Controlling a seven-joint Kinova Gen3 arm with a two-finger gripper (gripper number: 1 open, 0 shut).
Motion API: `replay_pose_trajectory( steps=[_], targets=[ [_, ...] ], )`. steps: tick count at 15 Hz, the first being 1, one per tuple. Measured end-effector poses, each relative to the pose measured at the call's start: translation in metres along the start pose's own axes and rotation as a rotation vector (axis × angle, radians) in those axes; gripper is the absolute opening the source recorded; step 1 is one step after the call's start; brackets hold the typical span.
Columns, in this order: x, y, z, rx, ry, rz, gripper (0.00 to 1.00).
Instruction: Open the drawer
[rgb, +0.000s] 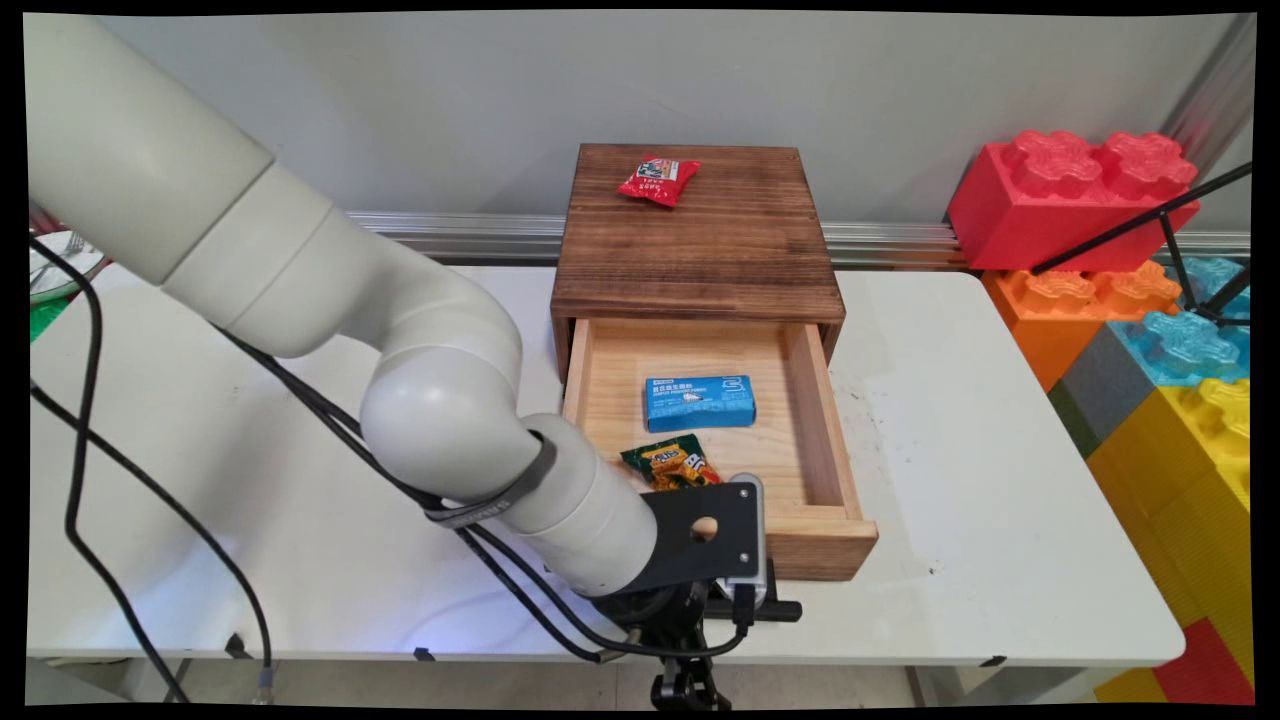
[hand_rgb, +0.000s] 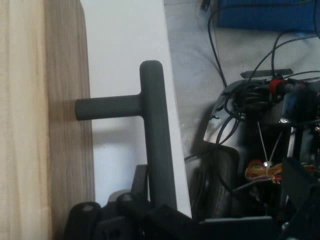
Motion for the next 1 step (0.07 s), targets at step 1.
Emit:
replay_pose_trajectory(
  steps=[1],
  targets=[
    [-0.0004,0.0008,-0.0017,0.001,0.002,-0.001,1.00]
  ],
)
